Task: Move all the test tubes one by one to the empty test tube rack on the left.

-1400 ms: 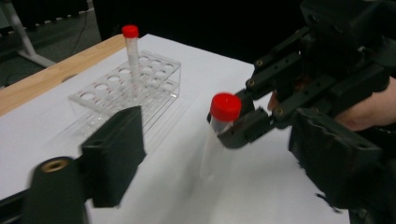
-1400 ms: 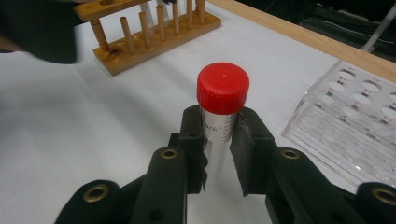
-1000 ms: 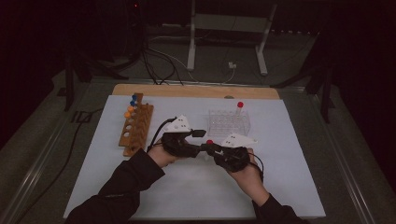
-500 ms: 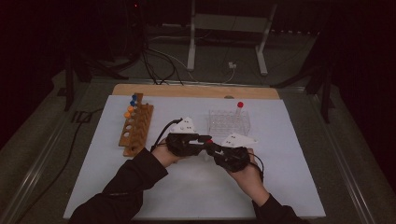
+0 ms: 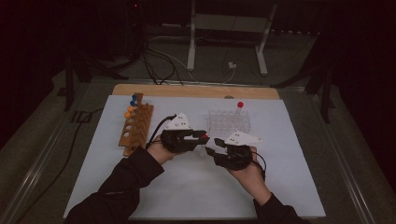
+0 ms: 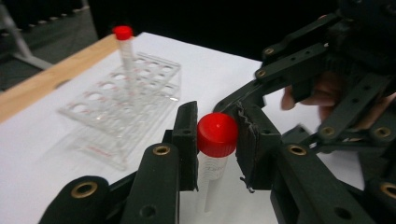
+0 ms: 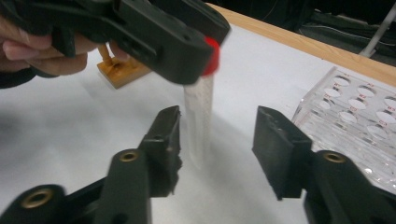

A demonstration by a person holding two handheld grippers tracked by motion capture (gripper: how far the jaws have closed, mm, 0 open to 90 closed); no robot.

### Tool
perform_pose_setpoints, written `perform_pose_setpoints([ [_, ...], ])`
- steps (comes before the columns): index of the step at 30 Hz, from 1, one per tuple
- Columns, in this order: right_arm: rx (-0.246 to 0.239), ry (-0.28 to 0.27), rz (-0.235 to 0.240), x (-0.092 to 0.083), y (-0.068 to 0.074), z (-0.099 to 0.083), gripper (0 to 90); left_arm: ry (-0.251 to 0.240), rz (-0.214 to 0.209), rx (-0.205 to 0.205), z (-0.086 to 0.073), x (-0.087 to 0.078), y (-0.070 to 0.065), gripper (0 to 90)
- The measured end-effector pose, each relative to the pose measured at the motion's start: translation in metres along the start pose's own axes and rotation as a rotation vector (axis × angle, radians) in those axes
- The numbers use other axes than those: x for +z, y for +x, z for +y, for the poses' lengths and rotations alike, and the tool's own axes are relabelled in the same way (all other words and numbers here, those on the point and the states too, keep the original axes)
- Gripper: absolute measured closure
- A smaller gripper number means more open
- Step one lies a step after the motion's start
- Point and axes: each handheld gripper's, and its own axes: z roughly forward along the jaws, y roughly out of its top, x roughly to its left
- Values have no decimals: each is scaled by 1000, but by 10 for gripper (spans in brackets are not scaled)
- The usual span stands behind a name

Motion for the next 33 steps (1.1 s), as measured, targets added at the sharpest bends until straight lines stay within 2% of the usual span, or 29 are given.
perform_pose_setpoints([
  [5,3,-5,-1,-1,-1,-1,365,-10,28,0,0,-11,5,718],
  [11,13,-15,-16,0,-2,-1,162,-21,60,-6,2,-26,13,718],
  [17,37,-13,-19,0,-4,0,45,-33,102,0,7,-45,17,719],
  [24,20,-26,-7,-3,-4,1,0,-45,142,-5,8,-66,25,719],
  [33,14,-34,10,-5,-4,1,0,-41,217,-27,1,-93,39,719],
])
